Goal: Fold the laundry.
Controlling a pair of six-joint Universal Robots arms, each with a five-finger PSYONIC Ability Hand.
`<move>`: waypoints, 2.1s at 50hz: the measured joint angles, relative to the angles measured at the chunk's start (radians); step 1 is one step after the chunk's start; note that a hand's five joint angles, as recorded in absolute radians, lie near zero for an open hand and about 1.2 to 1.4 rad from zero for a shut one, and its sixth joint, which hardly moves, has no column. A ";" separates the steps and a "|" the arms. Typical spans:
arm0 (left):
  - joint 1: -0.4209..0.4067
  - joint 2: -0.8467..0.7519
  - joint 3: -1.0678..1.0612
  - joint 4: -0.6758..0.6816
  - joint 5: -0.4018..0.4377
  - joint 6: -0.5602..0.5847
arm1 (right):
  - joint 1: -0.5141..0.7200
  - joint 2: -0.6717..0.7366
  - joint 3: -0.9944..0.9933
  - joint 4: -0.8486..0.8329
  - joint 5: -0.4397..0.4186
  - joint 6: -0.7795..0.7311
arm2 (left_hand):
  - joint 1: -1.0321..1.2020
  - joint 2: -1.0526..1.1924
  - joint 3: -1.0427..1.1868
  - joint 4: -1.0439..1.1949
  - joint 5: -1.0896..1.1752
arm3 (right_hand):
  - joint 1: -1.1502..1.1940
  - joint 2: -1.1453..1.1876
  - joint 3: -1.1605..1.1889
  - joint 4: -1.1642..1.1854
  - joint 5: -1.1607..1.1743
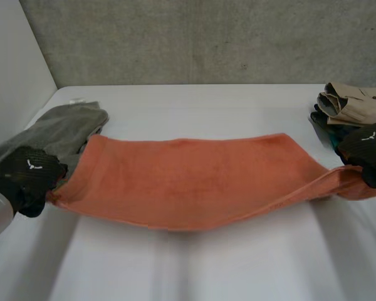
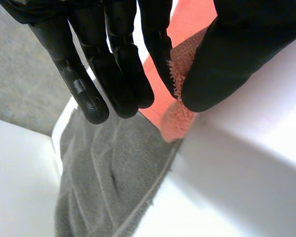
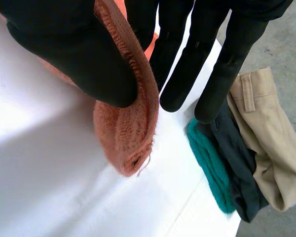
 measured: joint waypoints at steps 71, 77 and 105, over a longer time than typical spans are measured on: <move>-0.087 -0.109 0.211 0.329 -0.164 -0.244 | 0.018 0.094 -0.172 -0.335 -0.076 0.128 | 0.000 0.002 0.001 0.003 0.008 | 0.006 0.001 0.001 0.000 0.001; -0.058 0.047 0.220 0.209 -0.102 -0.240 | -0.019 -0.056 -0.210 -0.116 -0.052 0.122 | 0.000 0.002 0.001 0.003 0.008 | 0.006 0.001 0.001 0.000 0.001; -0.107 -0.644 0.859 0.406 -0.115 -0.222 | 0.083 0.421 -0.619 -0.517 0.151 0.054 | 0.000 0.002 0.002 0.004 0.008 | 0.025 0.001 0.001 0.001 0.003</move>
